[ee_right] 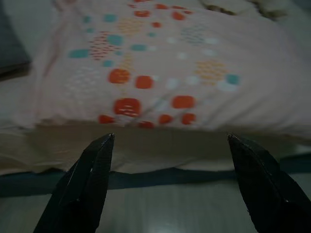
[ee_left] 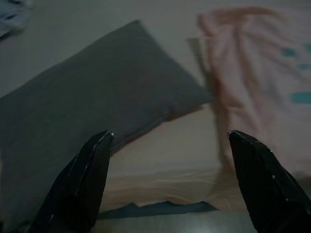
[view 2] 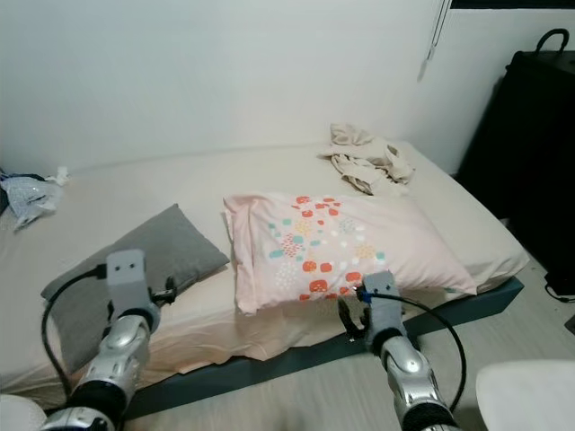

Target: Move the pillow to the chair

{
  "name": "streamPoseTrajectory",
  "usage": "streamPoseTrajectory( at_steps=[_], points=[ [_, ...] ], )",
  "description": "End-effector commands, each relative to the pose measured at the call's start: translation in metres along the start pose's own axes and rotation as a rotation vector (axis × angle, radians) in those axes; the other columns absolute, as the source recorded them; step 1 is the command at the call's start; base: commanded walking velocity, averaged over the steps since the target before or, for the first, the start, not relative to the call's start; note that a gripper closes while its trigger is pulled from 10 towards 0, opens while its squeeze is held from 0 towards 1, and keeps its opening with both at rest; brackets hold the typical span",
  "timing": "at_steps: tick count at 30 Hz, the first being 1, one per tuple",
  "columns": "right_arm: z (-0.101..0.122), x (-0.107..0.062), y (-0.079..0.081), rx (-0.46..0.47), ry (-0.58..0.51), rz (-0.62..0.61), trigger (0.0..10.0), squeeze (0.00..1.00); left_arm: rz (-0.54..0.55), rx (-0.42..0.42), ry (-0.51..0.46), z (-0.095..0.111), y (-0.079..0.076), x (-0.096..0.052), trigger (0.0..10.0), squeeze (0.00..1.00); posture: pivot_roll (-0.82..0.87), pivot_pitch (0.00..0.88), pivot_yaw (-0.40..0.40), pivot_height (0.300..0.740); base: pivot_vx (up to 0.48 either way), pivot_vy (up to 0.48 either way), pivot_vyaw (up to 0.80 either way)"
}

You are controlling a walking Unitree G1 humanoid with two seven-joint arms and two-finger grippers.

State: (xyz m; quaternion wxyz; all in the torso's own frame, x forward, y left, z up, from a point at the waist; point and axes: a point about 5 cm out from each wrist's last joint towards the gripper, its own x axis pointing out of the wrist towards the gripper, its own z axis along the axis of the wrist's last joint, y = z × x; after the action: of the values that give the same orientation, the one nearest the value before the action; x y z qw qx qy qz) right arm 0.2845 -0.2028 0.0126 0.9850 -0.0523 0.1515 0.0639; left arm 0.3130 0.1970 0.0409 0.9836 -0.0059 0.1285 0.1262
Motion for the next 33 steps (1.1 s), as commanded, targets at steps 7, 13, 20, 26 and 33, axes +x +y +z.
streamPoseTrajectory(
  at_steps=[7, 13, 20, 26, 33],
  points=[
    [0.004, 0.002, -0.002, 0.011, -0.014, -0.035, 10.0, 0.0, -0.025, 0.03, 0.016, -0.008, -0.008, -0.004, 10.0, 0.0, -0.06, 0.003, 0.004, 0.74, 0.0, 0.0, 0.0],
    [0.015, 0.003, -0.018, -0.04, -0.039, -0.046, 10.0, 0.0, -0.04, 0.025, 0.033, -0.008, -0.014, -0.001, 10.0, 0.0, -0.11, 0.001, -0.005, 0.74, 0.0, 0.0, 0.0],
    [0.018, 0.002, -0.02, -0.034, -0.051, -0.055, 10.0, 0.0, -0.05, 0.0, 0.029, -0.006, -0.022, -0.001, 10.0, 0.0, -0.15, 0.001, 0.012, 0.74, 0.0, 0.0, 0.0],
    [0.009, -0.003, -0.014, -0.017, -0.042, -0.063, 10.0, 0.0, -0.075, 0.026, 0.051, -0.01, -0.026, -0.002, 10.0, 0.0, -0.13, 0.015, 0.02, 0.74, 0.0, 0.0, 0.0],
    [0.004, -0.004, -0.005, 0.012, -0.027, -0.059, 10.0, 0.0, -0.059, 0.044, 0.064, -0.019, -0.014, -0.005, 10.0, 0.0, -0.13, 0.026, 0.02, 0.74, 0.0, 0.0, 0.0]
  ],
)
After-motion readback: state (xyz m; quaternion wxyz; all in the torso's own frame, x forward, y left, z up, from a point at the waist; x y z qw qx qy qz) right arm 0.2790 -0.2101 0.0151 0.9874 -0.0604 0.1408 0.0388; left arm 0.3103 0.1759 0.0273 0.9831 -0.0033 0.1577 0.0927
